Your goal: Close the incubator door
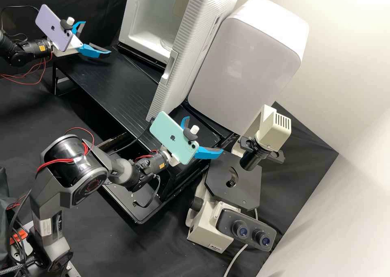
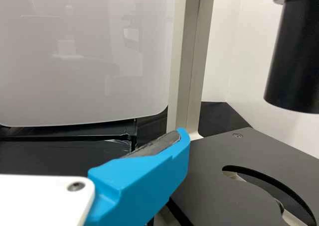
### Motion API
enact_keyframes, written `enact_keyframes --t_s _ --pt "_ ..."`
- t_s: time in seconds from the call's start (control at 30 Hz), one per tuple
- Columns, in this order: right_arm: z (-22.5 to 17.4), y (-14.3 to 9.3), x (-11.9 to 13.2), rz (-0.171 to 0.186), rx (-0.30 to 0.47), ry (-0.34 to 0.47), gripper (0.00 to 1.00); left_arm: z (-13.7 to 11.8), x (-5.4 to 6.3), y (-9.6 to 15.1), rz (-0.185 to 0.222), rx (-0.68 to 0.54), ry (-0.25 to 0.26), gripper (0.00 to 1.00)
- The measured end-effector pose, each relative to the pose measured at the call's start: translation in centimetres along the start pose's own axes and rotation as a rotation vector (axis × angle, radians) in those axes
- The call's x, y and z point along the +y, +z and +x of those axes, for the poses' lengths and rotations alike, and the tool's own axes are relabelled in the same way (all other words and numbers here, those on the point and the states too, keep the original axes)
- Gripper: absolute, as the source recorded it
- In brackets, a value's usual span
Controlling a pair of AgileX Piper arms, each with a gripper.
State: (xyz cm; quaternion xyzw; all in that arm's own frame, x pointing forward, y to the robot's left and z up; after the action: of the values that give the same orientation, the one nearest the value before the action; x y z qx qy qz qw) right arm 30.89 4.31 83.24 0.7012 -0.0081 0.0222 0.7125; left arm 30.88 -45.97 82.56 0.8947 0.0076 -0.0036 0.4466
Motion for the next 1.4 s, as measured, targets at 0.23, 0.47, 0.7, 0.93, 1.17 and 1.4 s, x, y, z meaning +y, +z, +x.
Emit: enact_keyframes --t_s 0.23,0.47,0.7,0.93,1.17,1.4 --pt "0.0 0.0 0.0 0.0 0.0 0.0 1.0 0.0 0.0 0.0 0.0 0.0 0.0 1.0" --pt "0.0 0.0 0.0 0.0 0.004 0.005 1.0 0.0 0.0 0.0 0.0 0.0 0.0 1.0" --pt "0.2 -1.1 -0.2 0.002 0.04 -0.002 1.0 0.0 0.0 0.0 0.0 0.0 0.0 1.0" --pt "1.0 -5.0 0.4 0.021 0.167 0.028 0.0 0.0 0.0 0.0 0.0 0.0 0.0 1.0" --pt "1.9 -7.0 1.4 0.04 0.209 0.088 0.0 0.0 0.0 0.0 0.0 0.0 0.0 1.0" --pt "3.7 -9.5 2.1 0.022 0.282 0.132 0.0 0.0 0.0 0.0 0.0 0.0 0.0 1.0"
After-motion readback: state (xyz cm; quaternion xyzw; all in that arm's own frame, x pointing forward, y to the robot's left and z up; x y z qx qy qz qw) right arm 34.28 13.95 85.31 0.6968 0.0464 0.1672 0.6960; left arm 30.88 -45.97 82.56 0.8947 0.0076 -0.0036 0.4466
